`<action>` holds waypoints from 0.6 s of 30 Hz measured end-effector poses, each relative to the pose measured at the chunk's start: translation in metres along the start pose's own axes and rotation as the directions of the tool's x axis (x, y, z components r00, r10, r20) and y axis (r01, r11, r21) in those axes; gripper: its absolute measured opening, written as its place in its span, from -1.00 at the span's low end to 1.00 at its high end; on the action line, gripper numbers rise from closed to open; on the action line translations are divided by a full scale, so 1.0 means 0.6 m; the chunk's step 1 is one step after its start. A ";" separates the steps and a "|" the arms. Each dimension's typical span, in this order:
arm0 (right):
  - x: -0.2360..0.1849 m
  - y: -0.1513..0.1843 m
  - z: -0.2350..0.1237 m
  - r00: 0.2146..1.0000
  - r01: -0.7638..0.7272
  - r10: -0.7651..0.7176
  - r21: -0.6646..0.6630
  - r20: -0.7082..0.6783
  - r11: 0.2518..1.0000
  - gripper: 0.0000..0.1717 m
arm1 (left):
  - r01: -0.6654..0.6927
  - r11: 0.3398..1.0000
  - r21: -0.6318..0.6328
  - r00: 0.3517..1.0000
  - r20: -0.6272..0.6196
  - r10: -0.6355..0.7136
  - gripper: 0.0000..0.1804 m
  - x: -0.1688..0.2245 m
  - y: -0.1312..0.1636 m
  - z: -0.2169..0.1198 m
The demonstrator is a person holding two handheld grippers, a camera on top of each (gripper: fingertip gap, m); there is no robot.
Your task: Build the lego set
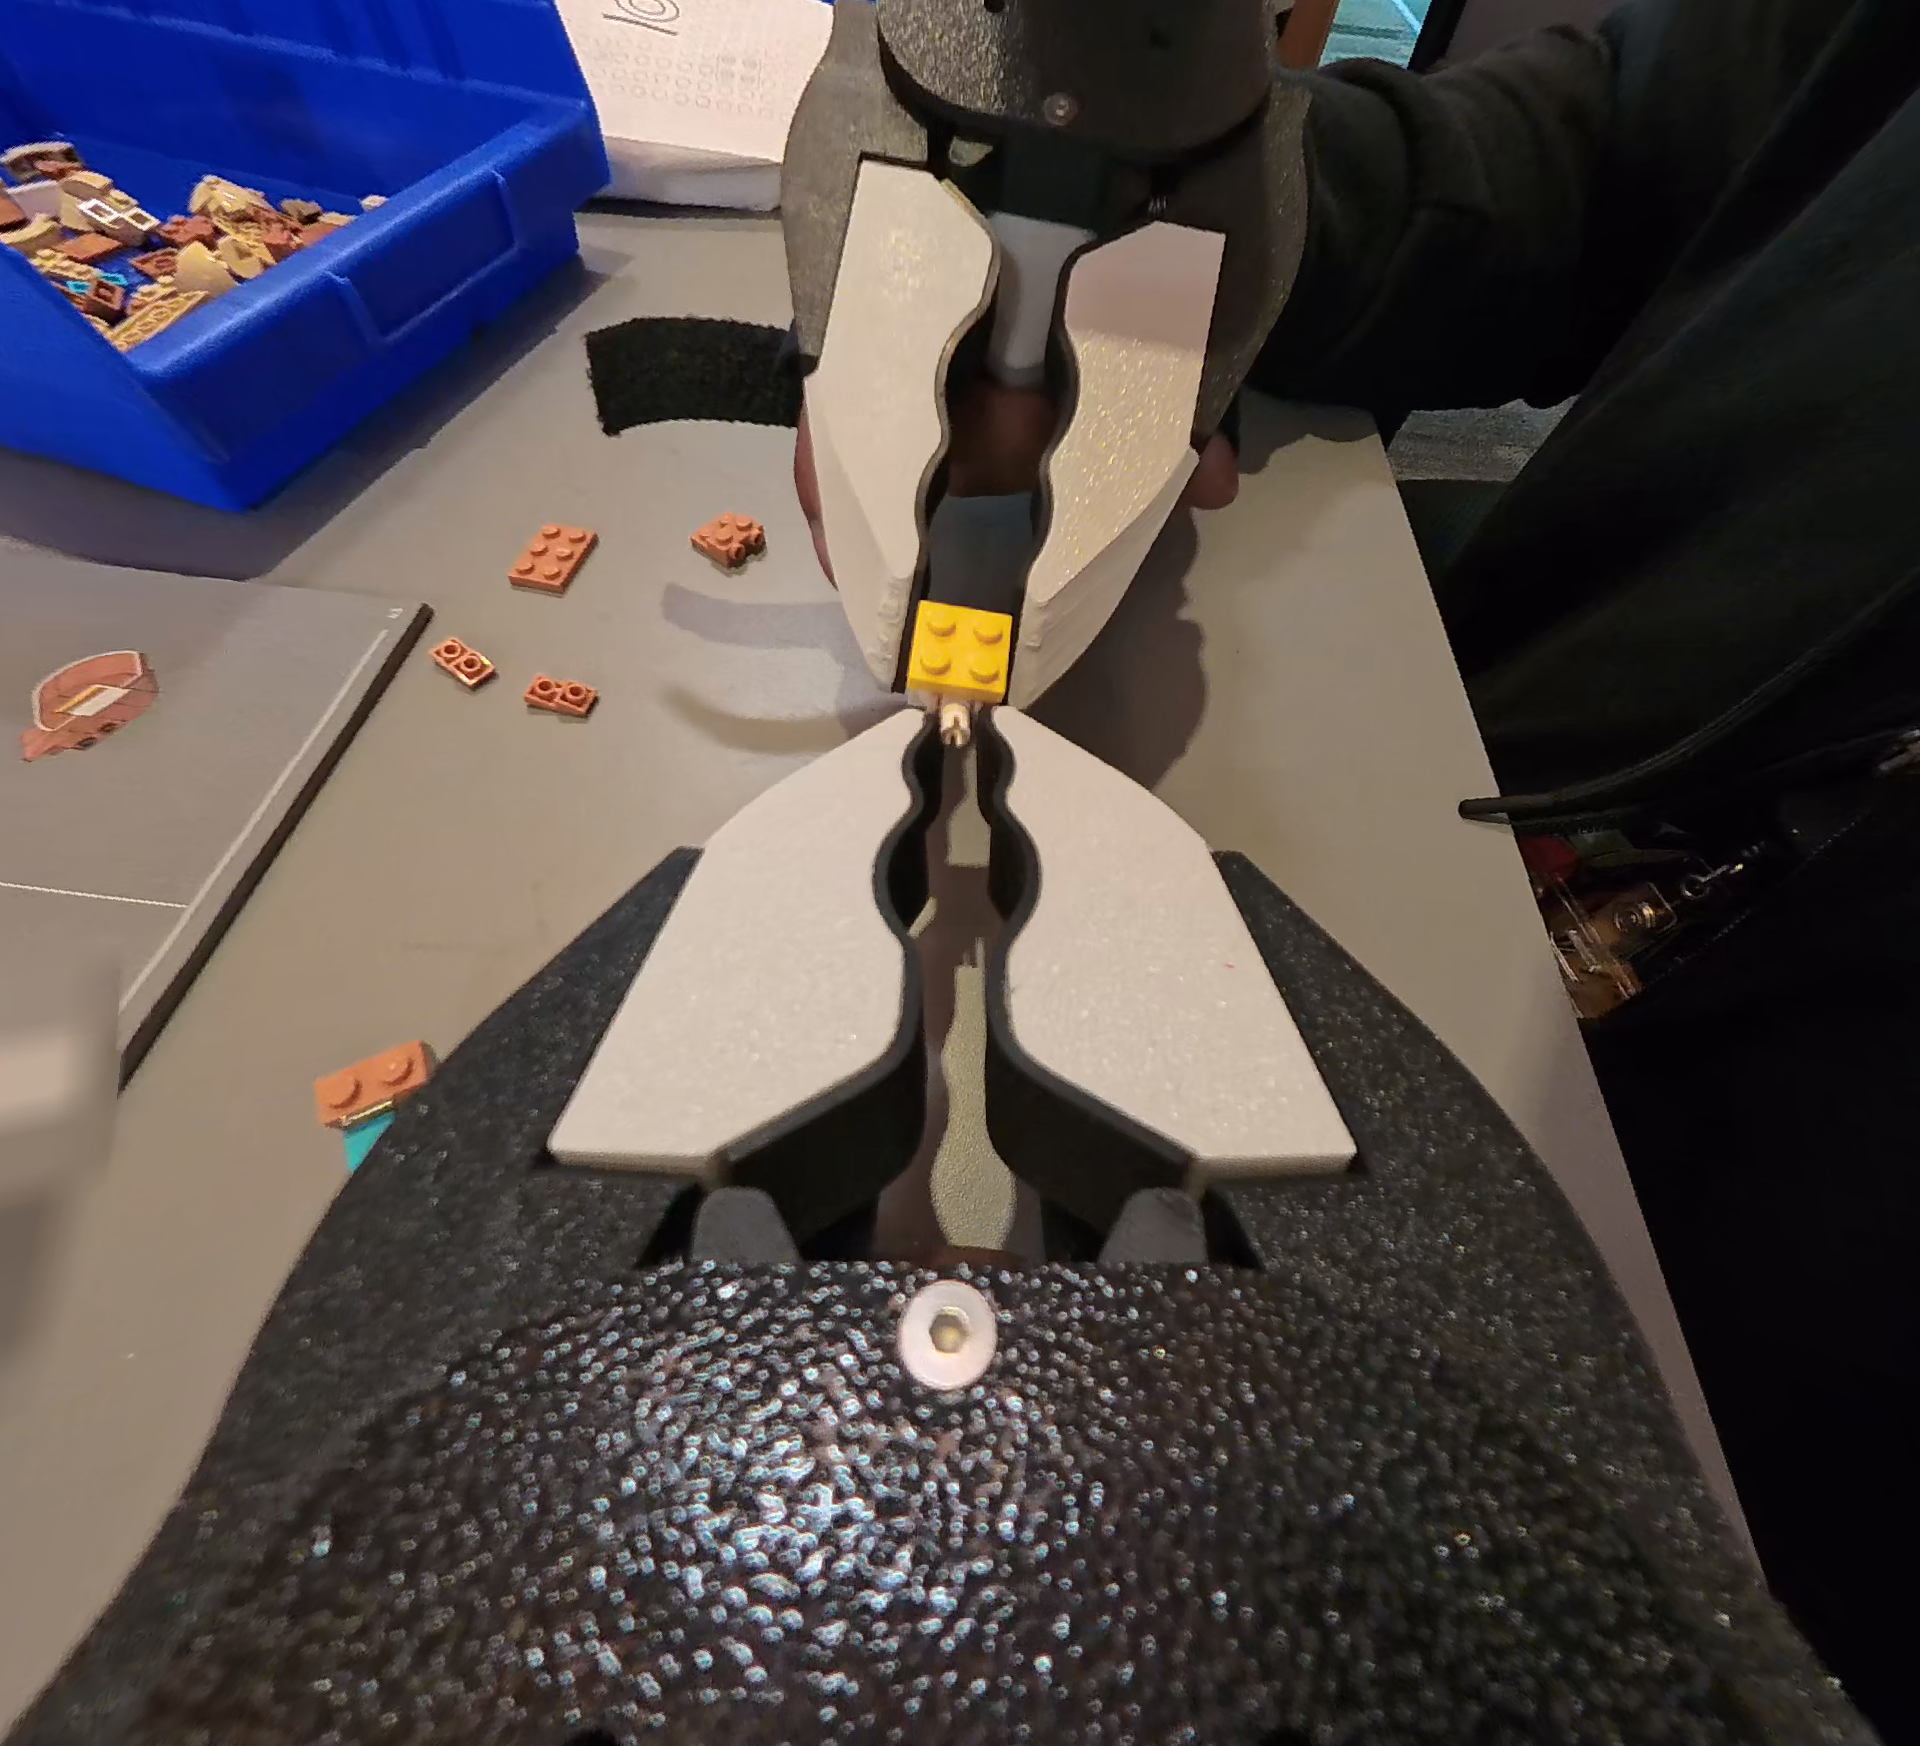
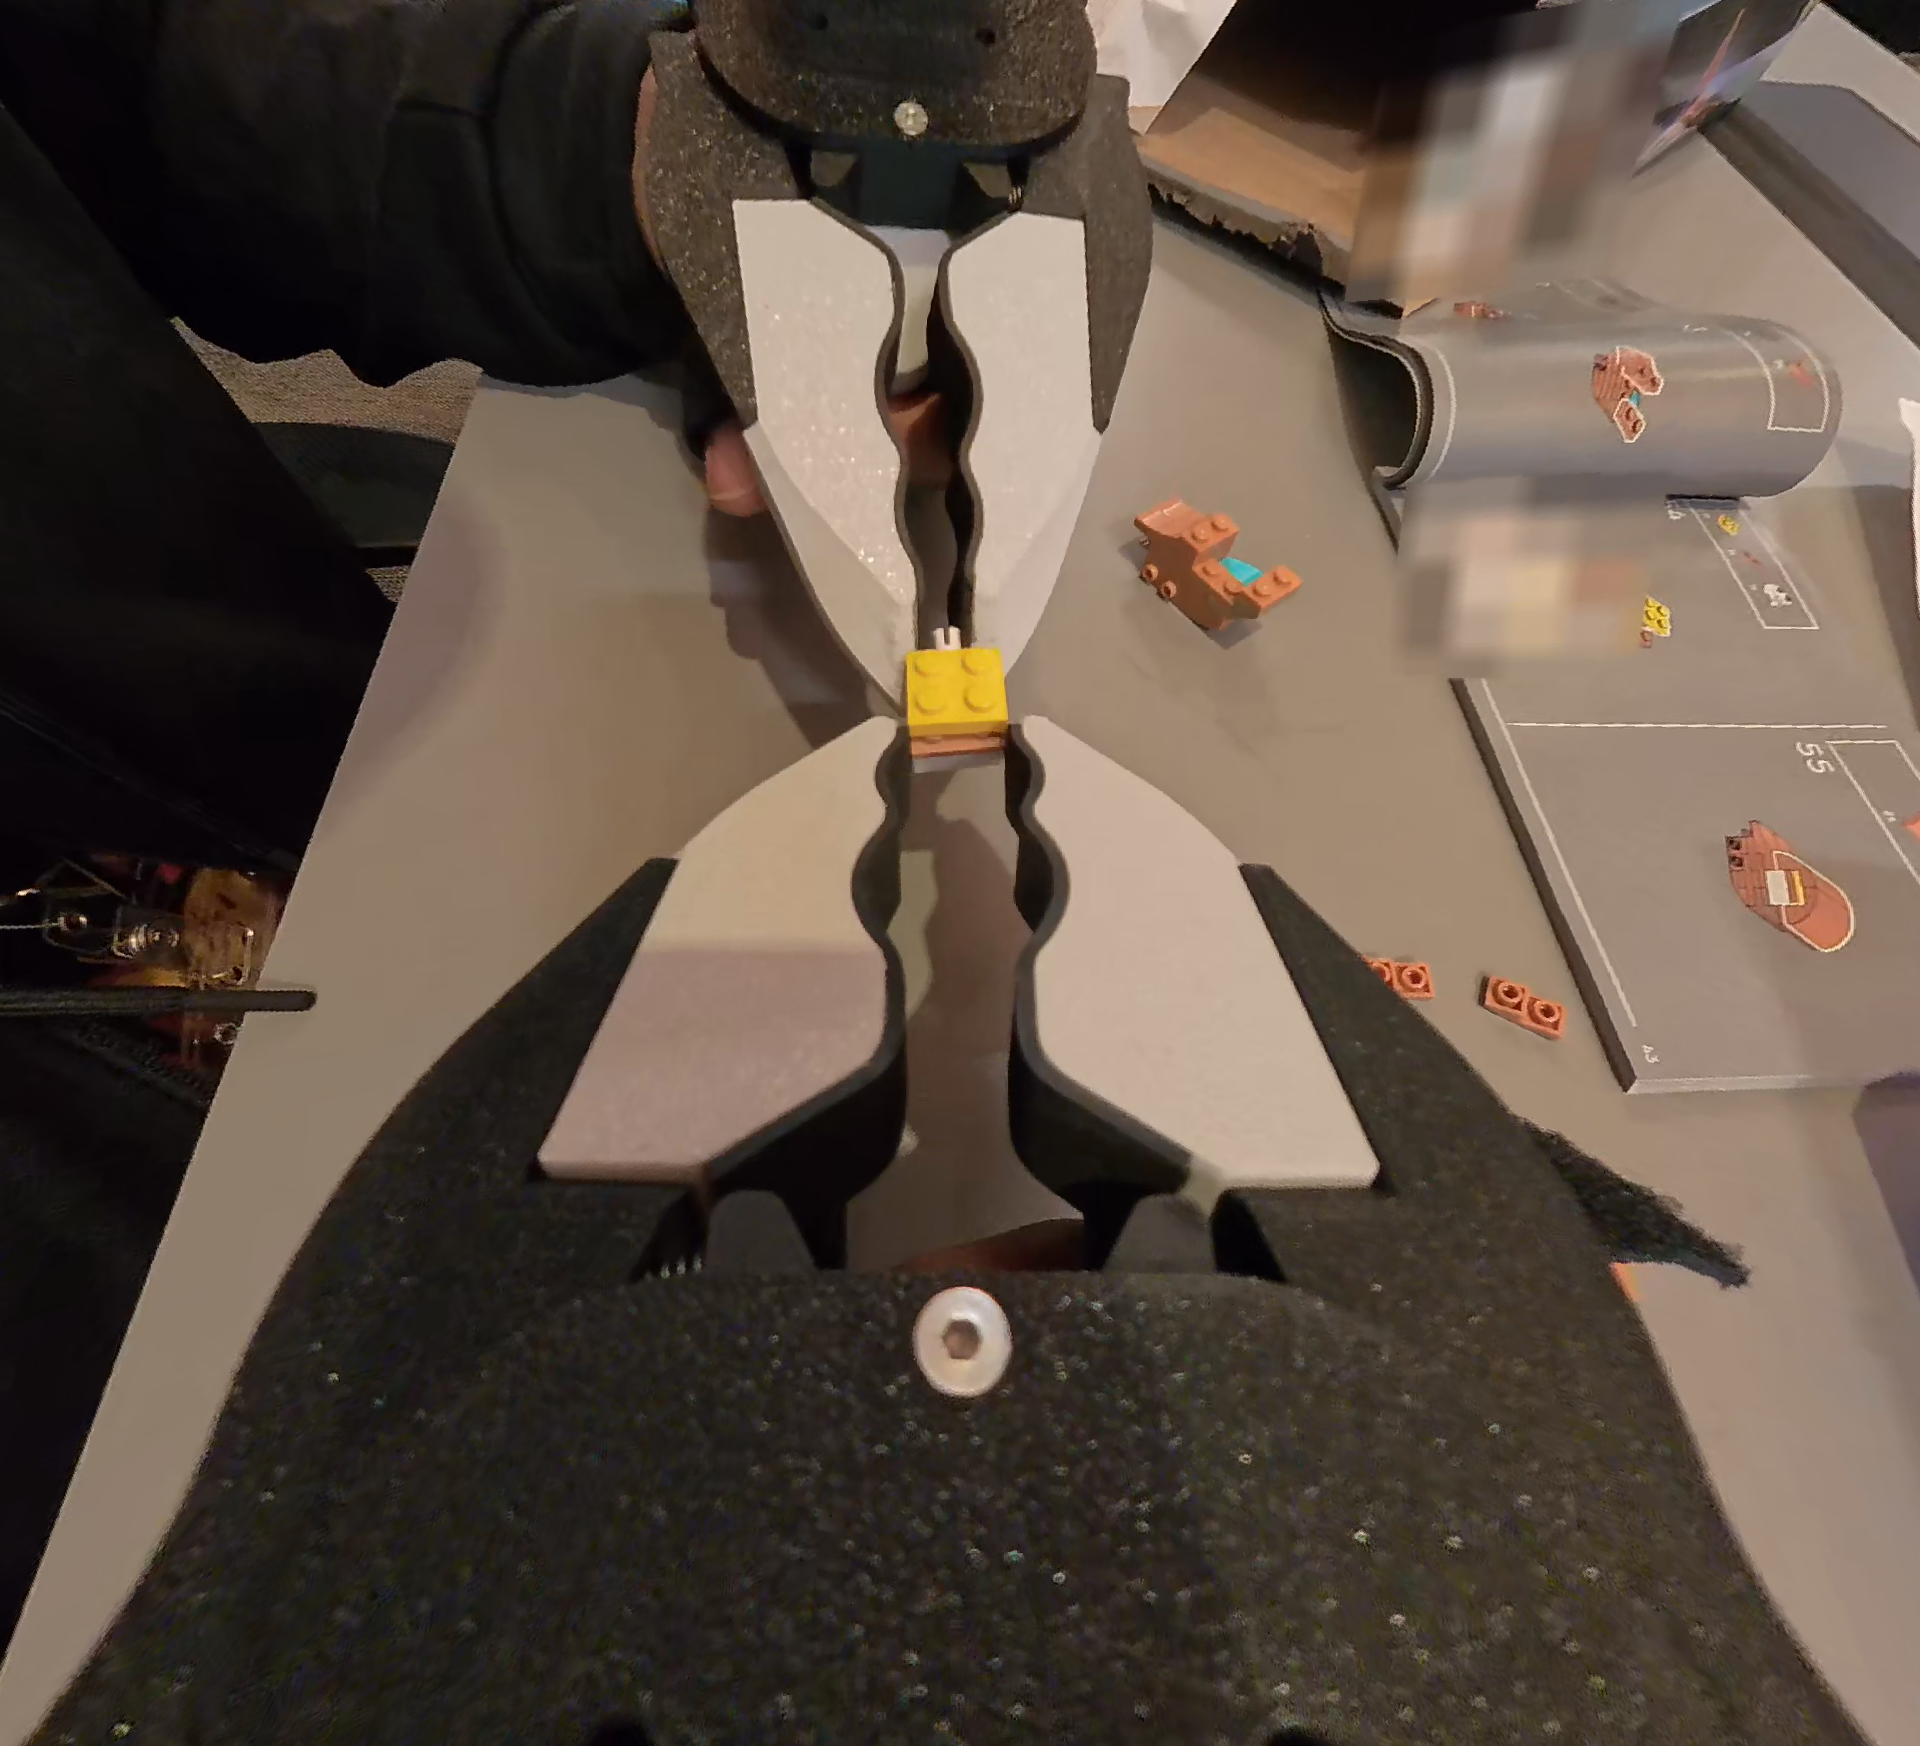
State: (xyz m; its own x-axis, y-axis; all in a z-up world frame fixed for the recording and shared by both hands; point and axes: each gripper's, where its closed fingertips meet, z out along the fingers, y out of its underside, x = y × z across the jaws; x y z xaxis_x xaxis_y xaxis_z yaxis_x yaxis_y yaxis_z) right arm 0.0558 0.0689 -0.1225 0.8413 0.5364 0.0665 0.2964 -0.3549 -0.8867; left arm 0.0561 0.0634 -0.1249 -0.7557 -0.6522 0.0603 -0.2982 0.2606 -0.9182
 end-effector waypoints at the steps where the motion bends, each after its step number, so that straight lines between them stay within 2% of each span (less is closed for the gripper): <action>1: 0.000 0.000 0.000 1.000 0.002 -0.002 0.001 -0.001 1.000 -0.81 | -0.001 1.000 0.003 1.000 0.000 0.001 -0.94 0.000 -0.001 0.000; 18: 0.004 -0.007 -0.004 1.000 0.000 0.000 0.024 -0.011 1.000 -0.81 | -0.016 0.998 0.055 1.000 0.024 0.015 -0.93 -0.003 -0.012 -0.007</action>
State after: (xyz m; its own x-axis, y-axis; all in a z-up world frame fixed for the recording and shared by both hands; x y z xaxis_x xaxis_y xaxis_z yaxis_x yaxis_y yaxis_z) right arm 0.0574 0.0699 -0.1175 0.8461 0.5282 0.0715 0.2857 -0.3362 -0.8974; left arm 0.0571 0.0658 -0.1168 -0.7456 -0.6653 0.0375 -0.2535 0.2311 -0.9393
